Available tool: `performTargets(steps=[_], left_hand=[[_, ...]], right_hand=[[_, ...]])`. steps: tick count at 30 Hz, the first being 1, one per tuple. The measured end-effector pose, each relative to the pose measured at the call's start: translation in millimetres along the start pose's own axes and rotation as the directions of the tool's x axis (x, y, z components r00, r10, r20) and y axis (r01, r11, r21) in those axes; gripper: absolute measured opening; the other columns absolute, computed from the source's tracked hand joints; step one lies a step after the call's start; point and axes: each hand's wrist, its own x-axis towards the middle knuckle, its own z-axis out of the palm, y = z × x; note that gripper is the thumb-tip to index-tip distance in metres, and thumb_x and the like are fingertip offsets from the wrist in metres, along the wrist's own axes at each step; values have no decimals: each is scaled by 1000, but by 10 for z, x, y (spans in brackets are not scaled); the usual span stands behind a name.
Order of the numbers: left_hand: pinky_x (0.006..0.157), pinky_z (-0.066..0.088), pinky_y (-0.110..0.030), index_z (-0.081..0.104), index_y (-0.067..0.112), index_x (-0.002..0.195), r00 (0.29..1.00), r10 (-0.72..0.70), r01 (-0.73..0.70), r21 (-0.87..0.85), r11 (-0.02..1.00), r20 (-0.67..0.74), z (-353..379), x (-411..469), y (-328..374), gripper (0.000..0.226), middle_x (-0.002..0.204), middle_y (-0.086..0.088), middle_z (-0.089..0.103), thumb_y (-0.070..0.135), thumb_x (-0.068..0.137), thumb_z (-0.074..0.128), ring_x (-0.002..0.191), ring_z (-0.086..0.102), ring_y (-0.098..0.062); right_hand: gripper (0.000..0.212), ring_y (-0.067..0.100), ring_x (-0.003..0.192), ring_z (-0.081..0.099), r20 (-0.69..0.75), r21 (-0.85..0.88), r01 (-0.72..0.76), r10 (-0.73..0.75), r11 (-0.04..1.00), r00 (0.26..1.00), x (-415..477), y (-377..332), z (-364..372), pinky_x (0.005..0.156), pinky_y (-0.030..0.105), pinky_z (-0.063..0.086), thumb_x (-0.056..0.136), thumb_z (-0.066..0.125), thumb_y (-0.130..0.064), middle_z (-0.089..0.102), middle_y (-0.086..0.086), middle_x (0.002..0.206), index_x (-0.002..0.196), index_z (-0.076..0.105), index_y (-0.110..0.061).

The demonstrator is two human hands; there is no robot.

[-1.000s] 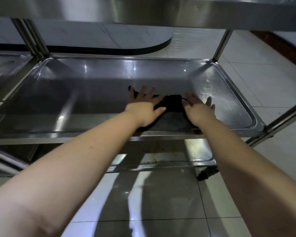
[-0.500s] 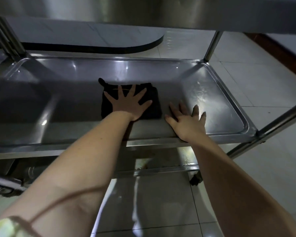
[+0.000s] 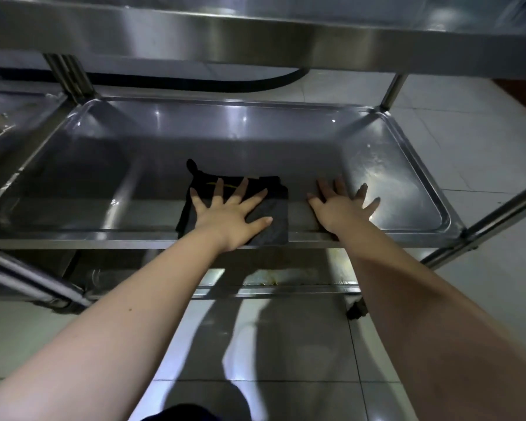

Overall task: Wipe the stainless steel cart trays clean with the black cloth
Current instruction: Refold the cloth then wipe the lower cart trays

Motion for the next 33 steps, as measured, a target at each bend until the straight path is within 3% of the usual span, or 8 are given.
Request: performTargets(steps=[2, 4, 7, 11, 16, 26, 33], left_hand=[[107, -16, -71, -4, 63, 146, 1000, -5, 5, -6, 1000, 0, -10, -9, -17, 65, 162, 16, -15, 81, 87, 18, 148, -20, -31], [108, -15, -71, -3, 62, 146, 1000, -25, 25, -1, 1000, -8, -6, -7, -96, 65, 162, 17, -14, 81, 87, 18, 149, -20, -30], [108, -14, -71, -3, 63, 146, 993, -119, 119, -8, 993, -18, -39, -27, -472, 67, 162, 18, -14, 82, 86, 18, 149, -18, -30], [109, -10, -72, -3, 66, 144, 979, -203, 203, -30, 979, -2, -81, -33, -987, 68, 161, 20, -14, 85, 83, 19, 150, -16, -30], [107, -11, -74, -10, 66, 143, 983, -166, 169, 35, 985, -74, -25, 157, -1030, 68, 162, 17, -17, 86, 82, 13, 149, -17, -33], [106, -7, -77, -7, 57, 148, 979, -120, 135, 82, 987, -164, -196, 1118, -1138, 73, 164, 10, -11, 85, 82, 9, 149, -9, -40], [107, -7, -76, -10, 58, 147, 991, -86, 94, 80, 992, -102, -253, 1038, -1149, 72, 164, 11, -14, 85, 83, 9, 149, -11, -39]], right_hand=[[63, 38, 146, -23, -56, 41, 46, -43, 998, 997, -57, -294, -41, 111, 68, -13, 94, 15, -70, -17, -13, 162, 151, -5, -50], [61, 34, 147, -22, -131, 86, 194, -182, 977, 974, -120, -698, -32, 116, 59, -13, 98, 16, -65, -16, -11, 163, 152, -7, -47], [55, 31, 149, -17, -143, 139, 311, -291, 940, 946, -125, -1100, 80, 118, 54, -10, 102, 18, -55, -5, -11, 165, 155, 7, -43], [57, 38, 149, -10, -86, 56, 272, -266, 961, 960, 6, -1093, 262, 116, 59, -9, 98, 18, -63, 4, -8, 165, 153, 17, -44], [67, 38, 149, -13, -88, -34, 277, -279, 960, 956, 7, -1067, 324, 115, 61, -10, 91, 17, -76, -8, -10, 164, 151, 2, -52], [66, 36, 149, -13, -118, -54, 272, -277, 961, 954, 111, -1065, 372, 116, 60, -9, 90, 18, -76, -8, -10, 164, 151, 4, -54], [61, 36, 150, -10, -128, -56, 249, -254, 967, 959, 143, -1127, 348, 116, 59, -7, 94, 17, -71, -4, -9, 165, 151, 8, -51]])
